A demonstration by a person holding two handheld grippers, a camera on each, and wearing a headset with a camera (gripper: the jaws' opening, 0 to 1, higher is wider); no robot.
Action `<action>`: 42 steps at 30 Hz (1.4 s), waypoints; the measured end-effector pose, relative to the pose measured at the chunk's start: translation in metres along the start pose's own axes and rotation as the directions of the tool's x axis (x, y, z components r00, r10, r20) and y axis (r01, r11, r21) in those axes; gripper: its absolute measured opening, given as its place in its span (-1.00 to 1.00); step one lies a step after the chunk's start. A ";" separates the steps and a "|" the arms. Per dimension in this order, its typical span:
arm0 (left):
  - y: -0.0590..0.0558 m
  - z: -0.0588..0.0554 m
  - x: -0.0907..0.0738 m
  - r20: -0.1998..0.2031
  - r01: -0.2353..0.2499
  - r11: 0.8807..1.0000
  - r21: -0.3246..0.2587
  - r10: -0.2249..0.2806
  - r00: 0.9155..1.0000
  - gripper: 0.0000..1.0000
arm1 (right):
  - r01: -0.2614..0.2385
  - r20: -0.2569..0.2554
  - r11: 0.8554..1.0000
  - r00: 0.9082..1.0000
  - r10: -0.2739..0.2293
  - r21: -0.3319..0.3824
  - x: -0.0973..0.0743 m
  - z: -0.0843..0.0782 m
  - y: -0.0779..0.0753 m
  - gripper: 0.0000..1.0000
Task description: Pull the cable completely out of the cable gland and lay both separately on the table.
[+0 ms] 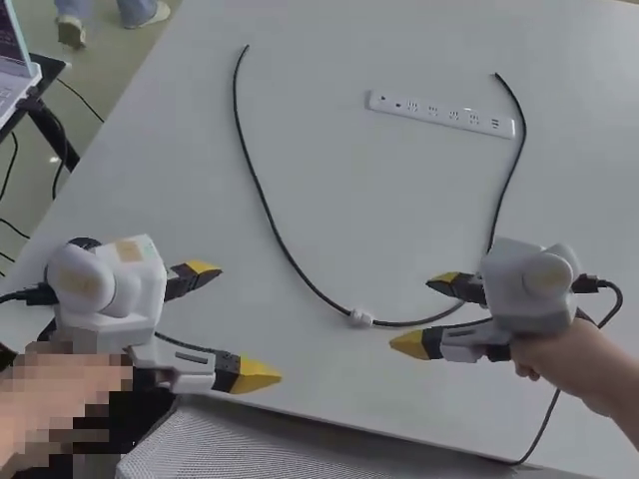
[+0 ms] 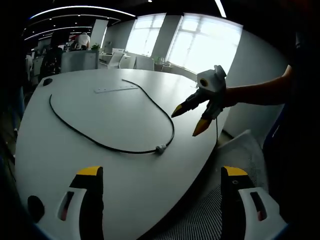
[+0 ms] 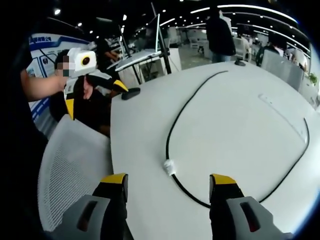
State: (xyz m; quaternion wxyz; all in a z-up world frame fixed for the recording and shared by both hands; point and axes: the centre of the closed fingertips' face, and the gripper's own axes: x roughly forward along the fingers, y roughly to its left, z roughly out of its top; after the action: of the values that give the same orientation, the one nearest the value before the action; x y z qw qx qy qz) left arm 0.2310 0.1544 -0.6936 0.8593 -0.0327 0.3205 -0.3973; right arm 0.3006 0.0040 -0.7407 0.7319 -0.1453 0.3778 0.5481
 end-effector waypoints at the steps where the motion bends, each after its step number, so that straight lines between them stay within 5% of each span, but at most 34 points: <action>1: 0.000 -0.001 0.000 0.001 0.000 1.000 -0.002 0.000 1.000 0.96 | -0.003 -0.007 1.000 1.000 0.003 -0.004 0.002 0.000 0.000 0.30; 22: 0.002 -0.013 0.002 0.000 -0.008 1.000 -0.017 0.008 1.000 0.96 | -0.053 -0.131 0.996 0.990 0.043 -0.075 0.041 -0.011 -0.004 0.01; 42: 0.001 -0.016 -0.002 0.005 -0.007 0.999 -0.036 0.007 1.000 0.91 | -0.115 -0.246 0.976 0.967 0.067 -0.186 0.071 -0.021 0.001 -0.44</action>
State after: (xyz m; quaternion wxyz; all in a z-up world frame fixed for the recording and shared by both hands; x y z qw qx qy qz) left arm 0.2213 0.1601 -0.7056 0.8608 -0.0481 0.3255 -0.3882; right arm 0.2995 0.0405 -0.8056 0.6371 -0.2649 0.4125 0.5948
